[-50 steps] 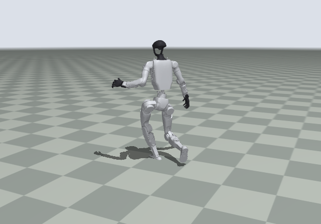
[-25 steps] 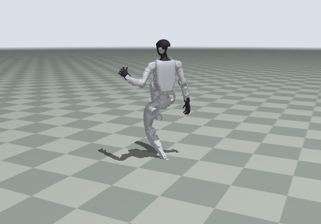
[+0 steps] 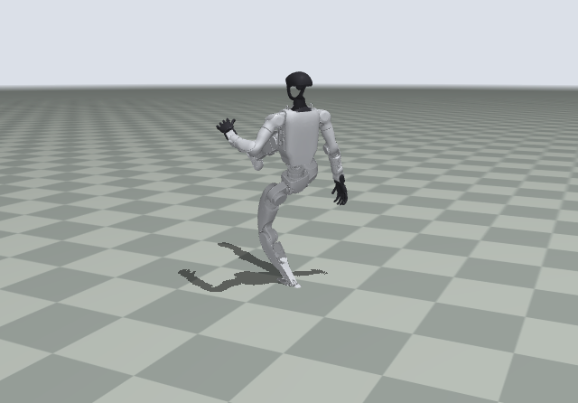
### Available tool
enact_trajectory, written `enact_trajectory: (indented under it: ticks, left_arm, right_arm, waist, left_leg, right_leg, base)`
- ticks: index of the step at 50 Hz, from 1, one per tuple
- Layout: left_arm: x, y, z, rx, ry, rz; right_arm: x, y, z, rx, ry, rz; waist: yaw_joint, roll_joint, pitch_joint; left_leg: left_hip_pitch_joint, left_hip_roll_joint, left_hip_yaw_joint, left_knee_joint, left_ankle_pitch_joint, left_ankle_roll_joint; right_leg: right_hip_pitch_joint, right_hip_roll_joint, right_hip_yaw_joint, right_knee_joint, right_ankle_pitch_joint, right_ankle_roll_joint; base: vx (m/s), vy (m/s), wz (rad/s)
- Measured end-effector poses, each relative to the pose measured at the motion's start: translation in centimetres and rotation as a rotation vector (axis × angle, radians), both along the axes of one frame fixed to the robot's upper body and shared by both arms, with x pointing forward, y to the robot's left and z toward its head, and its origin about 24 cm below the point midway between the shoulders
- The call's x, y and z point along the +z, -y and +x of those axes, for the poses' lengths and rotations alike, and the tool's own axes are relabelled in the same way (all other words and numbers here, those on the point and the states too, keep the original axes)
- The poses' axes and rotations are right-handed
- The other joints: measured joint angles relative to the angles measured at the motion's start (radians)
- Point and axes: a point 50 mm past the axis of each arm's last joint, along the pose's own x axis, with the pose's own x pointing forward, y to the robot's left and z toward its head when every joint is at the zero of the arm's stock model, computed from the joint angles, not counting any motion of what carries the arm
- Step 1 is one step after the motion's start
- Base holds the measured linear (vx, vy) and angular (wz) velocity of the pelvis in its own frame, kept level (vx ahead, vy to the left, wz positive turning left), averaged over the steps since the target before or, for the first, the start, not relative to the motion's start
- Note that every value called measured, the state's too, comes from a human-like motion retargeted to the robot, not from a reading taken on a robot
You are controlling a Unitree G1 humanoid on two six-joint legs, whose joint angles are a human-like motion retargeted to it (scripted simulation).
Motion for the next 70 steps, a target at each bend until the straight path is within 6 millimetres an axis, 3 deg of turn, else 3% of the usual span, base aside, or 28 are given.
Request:
enact_trajectory:
  ticks: [5,10,15,20,22,23,25,27,30,35,41,45,58,63,65,68,70]
  left_arm:
    - [0.7,0.7,-0.1,-0.055,0.005,-0.015]
    - [1.3,1.3,-0.6,-0.091,0.029,-0.063]
    - [0.8,0.1,-2.0,-0.002,0.032,-0.080]
    - [-0.4,-0.9,-2.8,0.062,-0.017,-0.082]
    - [-1.2,-0.5,-2.9,0.047,-0.045,-0.109]
    - [-1.4,-0.3,-2.7,0.028,-0.065,-0.120]
    - [-2.2,0.6,-2.8,-0.009,-0.094,-0.155]
    - [-2.8,1.9,-2.1,-0.102,-0.150,-0.196]
    - [-3.7,4.4,-1.5,-0.246,-0.222,-0.252]
    - [-4.0,9.2,-0.4,-0.545,-0.321,-0.264]
    - [-2.8,14.5,0.3,-0.882,-0.377,-0.117]
    - [-2.2,16.8,0.5,-1.020,-0.380,-0.012]
    - [-2.9,20.9,0.3,-1.222,-0.447,0.175]
    - [-3.6,21.5,0.4,-1.237,-0.472,0.259]
    - [-3.5,21.5,0.8,-1.223,-0.467,0.312]
    - [-4.0,21.5,0.8,-1.215,-0.482,0.335]
    - [-3.7,21.2,1.3,-1.180,-0.459,0.370]
  right_arm:
    - [0.1,0.1,0.8,-0.031,0.051,0.001]
    - [0.7,0.8,3.1,-0.044,0.175,-0.021]
    - [2.4,1.4,8.3,0.014,0.391,-0.081]
    - [4.9,1.3,13.7,0.091,0.615,-0.128]
    - [5.6,1.0,15.0,0.111,0.671,-0.134]
    - [6.2,1.2,15.8,0.123,0.711,-0.141]
    - [6.8,0.8,16.8,0.149,0.752,-0.140]
    - [7.6,1.1,17.5,0.176,0.783,-0.145]
    - [7.9,0.8,17.9,0.228,0.796,-0.133]
    - [8.4,-0.6,18.3,0.347,0.810,-0.081]
    - [9.2,-3.3,18.8,0.468,0.867,0.041]
    - [9.9,-4.7,19.2,0.501,0.913,0.105]
    - [12.3,-6.9,20.3,0.617,1.029,0.132]
    - [12.8,-7.1,20.7,0.674,1.038,0.088]
    - [13.3,-7.1,21.5,0.698,1.055,0.056]
    - [13.2,-7.1,21.4,0.715,1.050,0.037]
    - [13.8,-7.1,22.2,0.729,1.077,0.009]
  waist:
    - [-0.021,-0.048,-0.078]
    - [-0.054,-0.099,-0.130]
    - [-0.081,-0.141,-0.173]
    - [-0.079,-0.169,-0.281]
    - [-0.064,-0.184,-0.320]
    - [-0.071,-0.173,-0.346]
    - [-0.061,-0.191,-0.382]
    - [-0.076,-0.175,-0.421]
    - [-0.083,-0.197,-0.455]
    - [-0.088,-0.248,-0.485]
    - [-0.072,-0.262,-0.493]
    - [-0.063,-0.242,-0.496]
    - [-0.061,-0.201,-0.529]
    - [-0.052,-0.202,-0.544]
    - [-0.030,-0.180,-0.554]
    - [-0.026,-0.193,-0.548]
    - [-0.004,-0.173,-0.541]
  left_leg:
    - [-0.055,-0.098,0.001,-0.021,0.012,0.052]
    - [-0.090,-0.204,0.012,-0.056,0.029,0.112]
    - [-0.158,-0.294,0.036,-0.093,0.066,0.150]
    - [-0.283,-0.355,0.085,-0.152,0.148,0.169]
    - [-0.349,-0.368,0.127,-0.119,0.161,0.177]
    - [-0.348,-0.375,0.115,-0.182,0.182,0.181]
    - [-0.413,-0.387,0.158,-0.147,0.191,0.188]
    - [-0.388,-0.413,0.126,-0.266,0.234,0.189]
    - [-0.391,-0.460,0.131,-0.329,0.276,0.186]
    - [-0.378,-0.526,0.140,-0.415,0.320,0.165]
    - [-0.395,-0.498,0.154,-0.432,0.296,0.131]
    - [-0.436,-0.434,0.174,-0.411,0.281,0.106]
    - [-0.550,-0.313,0.200,-0.394,0.339,0.054]
    - [-0.583,-0.277,0.202,-0.349,0.351,0.041]
    - [-0.571,-0.245,0.191,-0.394,0.360,0.032]
    - [-0.606,-0.225,0.189,-0.298,0.360,0.026]
    - [-0.599,-0.184,0.172,-0.304,0.363,0.012]
  right_leg:
    - [0.000,-0.002,0.021,0.130,-0.011,-0.022]
    - [0.074,-0.018,0.042,0.440,-0.033,-0.096]
    - [0.208,0.049,0.106,0.865,-0.078,-0.147]
    - [0.305,0.116,0.212,1.157,-0.121,-0.178]
    - [0.375,0.085,0.252,1.227,-0.175,-0.221]
    - [0.384,0.094,0.275,1.214,-0.146,-0.198]
    - [0.450,0.048,0.317,1.222,-0.210,-0.231]
    - [0.512,0.021,0.332,1.119,-0.209,-0.203]
    - [0.640,-0.063,0.343,0.952,-0.295,-0.204]
    - [0.850,-0.151,0.317,0.591,-0.468,-0.156]
    - [0.985,-0.140,0.285,0.247,-0.659,-0.109]
    - [0.998,-0.102,0.264,0.114,-0.700,-0.100]
    - [0.950,-0.033,0.230,-0.056,-0.652,-0.067]
    - [0.944,-0.015,0.217,-0.063,-0.656,-0.074]
    - [0.986,0.020,0.201,-0.169,-0.632,-0.085]
    - [0.967,0.028,0.204,-0.094,-0.657,-0.097]
    - [1.018,0.070,0.192,-0.187,-0.636,-0.111]
  base:
    - [0.18,-0.03,-0.15]
    - [0.21,-0.01,-0.17]
    - [0.16,0.02,-0.41]
    - [0.08,0.00,-0.62]
    - [0.08,-0.02,-0.57]
    - [0.07,0.02,-0.38]
    - [0.09,-0.01,-0.39]
    - [0.13,0.01,0.01]
    - [0.15,-0.06,0.02]
    - [0.12,-0.12,0.00]
    - [0.04,-0.10,-0.35]
    - [-0.02,-0.08,-0.49]
    - [-0.06,-0.09,-0.29]
    - [-0.07,-0.12,-0.15]
    - [0.01,-0.12,-0.27]
    - [-0.11,-0.16,-0.05]
    - [-0.01,-0.15,-0.23]
